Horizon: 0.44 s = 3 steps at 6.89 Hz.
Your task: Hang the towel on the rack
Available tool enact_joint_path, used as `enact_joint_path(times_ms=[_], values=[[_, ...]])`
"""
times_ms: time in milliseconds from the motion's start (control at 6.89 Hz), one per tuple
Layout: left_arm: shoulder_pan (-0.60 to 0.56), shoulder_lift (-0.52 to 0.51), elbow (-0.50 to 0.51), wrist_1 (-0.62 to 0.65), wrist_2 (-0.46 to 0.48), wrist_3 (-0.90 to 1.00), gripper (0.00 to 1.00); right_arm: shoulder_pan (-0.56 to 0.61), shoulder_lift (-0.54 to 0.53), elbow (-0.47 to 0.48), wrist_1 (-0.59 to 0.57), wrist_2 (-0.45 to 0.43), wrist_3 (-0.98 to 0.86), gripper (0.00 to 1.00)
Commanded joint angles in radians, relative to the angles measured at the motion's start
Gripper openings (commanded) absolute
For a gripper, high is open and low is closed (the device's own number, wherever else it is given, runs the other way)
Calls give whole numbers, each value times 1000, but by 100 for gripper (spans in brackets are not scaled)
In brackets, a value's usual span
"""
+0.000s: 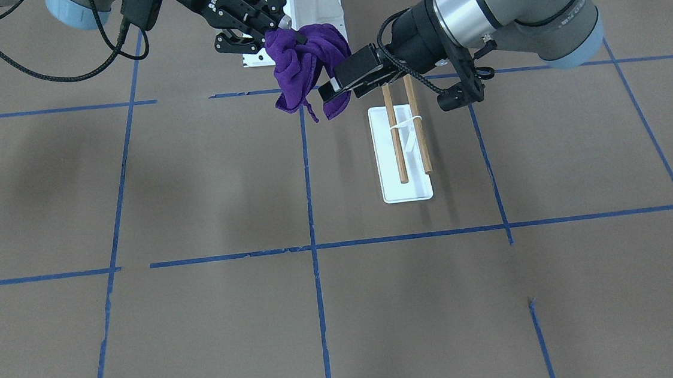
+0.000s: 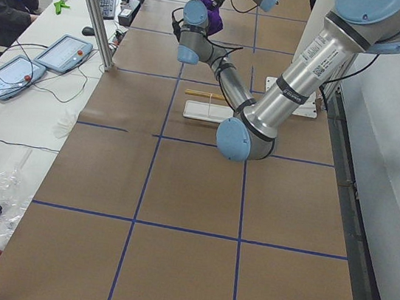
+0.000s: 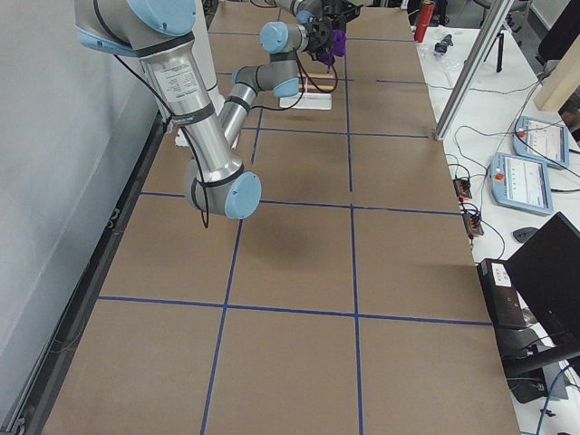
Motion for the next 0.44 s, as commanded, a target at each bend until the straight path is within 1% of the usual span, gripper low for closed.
enact_joint_path(times_ms=[0,145,290], values=[[5,-1,0,0,1,-29,41,2,0,0,2,0,2,0],[3,-1,-2,-1,-2,-25,0,2,-2,0,2,0,1,0],[2,1,-2,0,-4,-22,0,3,-2,0,2,0,1,0]])
